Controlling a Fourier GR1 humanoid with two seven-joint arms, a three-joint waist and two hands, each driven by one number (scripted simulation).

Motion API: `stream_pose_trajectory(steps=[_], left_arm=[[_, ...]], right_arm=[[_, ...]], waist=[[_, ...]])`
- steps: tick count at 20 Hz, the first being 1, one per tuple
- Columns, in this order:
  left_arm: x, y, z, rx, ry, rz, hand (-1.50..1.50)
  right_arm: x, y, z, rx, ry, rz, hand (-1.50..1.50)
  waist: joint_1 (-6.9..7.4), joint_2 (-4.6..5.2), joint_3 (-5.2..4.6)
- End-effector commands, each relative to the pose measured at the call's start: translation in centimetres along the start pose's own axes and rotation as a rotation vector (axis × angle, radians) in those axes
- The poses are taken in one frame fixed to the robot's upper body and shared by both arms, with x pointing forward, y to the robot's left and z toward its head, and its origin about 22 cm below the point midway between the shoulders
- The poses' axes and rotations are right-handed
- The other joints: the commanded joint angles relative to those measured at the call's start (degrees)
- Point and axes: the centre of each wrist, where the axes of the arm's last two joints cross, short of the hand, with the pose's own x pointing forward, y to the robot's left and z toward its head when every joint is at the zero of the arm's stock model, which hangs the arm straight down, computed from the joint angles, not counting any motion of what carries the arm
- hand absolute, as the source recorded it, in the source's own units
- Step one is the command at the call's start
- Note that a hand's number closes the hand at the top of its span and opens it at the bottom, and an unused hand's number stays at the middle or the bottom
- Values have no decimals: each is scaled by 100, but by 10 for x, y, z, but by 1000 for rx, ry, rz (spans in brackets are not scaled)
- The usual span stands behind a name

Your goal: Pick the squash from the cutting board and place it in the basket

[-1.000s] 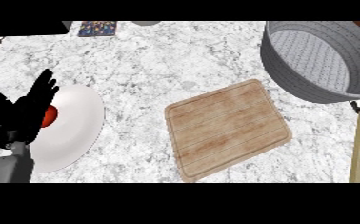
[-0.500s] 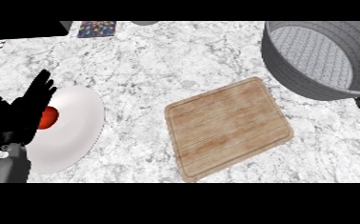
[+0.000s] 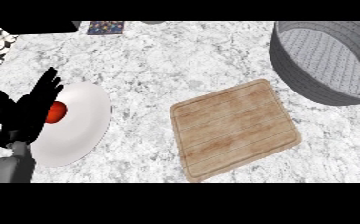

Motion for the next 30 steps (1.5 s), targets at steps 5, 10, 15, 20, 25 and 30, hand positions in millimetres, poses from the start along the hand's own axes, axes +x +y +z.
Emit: stream_pose_trajectory(steps=[5,10,15,20,25,30], left_arm=[[0,-17,-7,-43,-28,-4,0],[-3,-28,-23,-46,-22,-15,0],[20,-37,-29,-63,-37,-7,0],[19,-29,-27,-87,-35,-4,0],[8,-12,-26,-78,-24,-25,0],[8,-20,-34,-84,-31,-17,0]], right_arm=[[48,-65,-31,-151,55,-8,150],[46,-80,-48,-299,141,128,150],[11,-103,-52,-318,212,177,150],[-18,-123,-78,-358,261,207,150],[-64,-128,-82,-365,255,215,150],[-101,-120,-98,-331,247,157,150]], waist=[[241,50,7],[306,79,16],[381,75,28],[535,101,30],[585,111,31],[439,87,28]])
